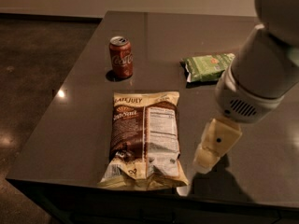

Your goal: Move brown chip bag near green jalapeno chip bag

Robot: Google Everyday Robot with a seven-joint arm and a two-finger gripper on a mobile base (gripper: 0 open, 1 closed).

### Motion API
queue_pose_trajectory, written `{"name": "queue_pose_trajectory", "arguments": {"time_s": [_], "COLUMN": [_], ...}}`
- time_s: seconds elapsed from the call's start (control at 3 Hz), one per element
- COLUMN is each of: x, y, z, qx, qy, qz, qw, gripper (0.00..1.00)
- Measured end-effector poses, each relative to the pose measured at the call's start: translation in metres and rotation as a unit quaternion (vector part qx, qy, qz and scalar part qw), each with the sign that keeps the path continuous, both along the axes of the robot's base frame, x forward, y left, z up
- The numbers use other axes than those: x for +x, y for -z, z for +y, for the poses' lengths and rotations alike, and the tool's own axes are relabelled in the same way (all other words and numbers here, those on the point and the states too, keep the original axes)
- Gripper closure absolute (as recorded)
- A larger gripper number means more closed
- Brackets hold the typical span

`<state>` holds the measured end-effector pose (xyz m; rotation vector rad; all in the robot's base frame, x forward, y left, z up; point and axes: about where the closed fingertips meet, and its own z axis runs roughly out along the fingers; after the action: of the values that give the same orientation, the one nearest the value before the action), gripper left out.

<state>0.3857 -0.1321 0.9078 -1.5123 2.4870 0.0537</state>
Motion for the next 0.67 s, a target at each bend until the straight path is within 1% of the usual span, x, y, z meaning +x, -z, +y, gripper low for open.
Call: {"name": "queue_pose_trajectory", "arguments": {"time_s": [0.33, 0.67], "x": [-0.016, -0.029], "y": [0.015, 0.028], "z": [0.027, 0.049], "qx": [0.017, 0.027], "qy": [0.03, 0.045], "qz": [0.017, 0.03], "qw": [0.9992, 0.9982], "gripper": [0.0, 0.0]}}
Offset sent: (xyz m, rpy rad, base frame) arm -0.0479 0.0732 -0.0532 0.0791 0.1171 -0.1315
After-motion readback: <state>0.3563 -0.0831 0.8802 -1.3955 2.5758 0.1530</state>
